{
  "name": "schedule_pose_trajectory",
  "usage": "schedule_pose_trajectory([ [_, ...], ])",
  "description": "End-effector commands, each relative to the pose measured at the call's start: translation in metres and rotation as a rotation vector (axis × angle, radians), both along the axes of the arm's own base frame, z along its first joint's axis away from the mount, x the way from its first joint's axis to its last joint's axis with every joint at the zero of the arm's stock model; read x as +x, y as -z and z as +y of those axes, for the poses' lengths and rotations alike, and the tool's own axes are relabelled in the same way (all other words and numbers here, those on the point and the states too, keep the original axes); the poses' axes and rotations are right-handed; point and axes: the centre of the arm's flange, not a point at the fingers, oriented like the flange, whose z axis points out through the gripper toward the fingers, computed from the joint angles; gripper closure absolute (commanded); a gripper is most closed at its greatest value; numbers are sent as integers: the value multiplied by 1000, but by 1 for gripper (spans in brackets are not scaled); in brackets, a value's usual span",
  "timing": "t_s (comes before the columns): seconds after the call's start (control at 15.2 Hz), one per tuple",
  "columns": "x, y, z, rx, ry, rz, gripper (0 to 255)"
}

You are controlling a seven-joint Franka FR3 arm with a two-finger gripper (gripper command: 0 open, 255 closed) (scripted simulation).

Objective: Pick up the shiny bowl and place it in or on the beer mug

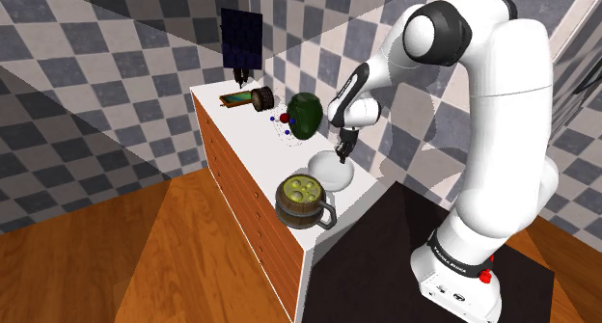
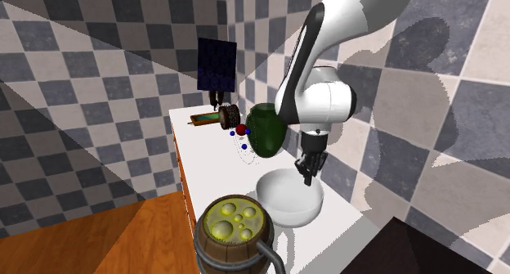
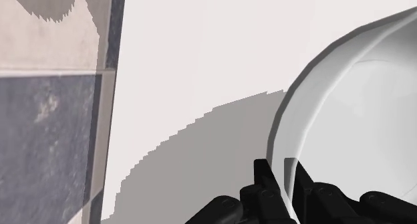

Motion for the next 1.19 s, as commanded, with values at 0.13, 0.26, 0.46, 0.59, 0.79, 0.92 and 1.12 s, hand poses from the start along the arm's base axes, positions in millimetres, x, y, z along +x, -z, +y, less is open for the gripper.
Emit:
schedule_pose_trajectory([
  [0.13, 0, -22, 0, 0, 0, 0, 255],
  [0.26, 0, -32, 0, 0, 0, 0, 255],
  [0.46, 0, -48, 0, 0, 0, 0, 255],
  [0.59, 0, -58, 0, 0, 0, 0, 255],
  [0.79, 0, -74, 0, 0, 0, 0, 255],
  [0.92, 0, -85, 0, 0, 0, 0, 255],
  [1.12, 0, -101, 0, 0, 0, 0, 255],
])
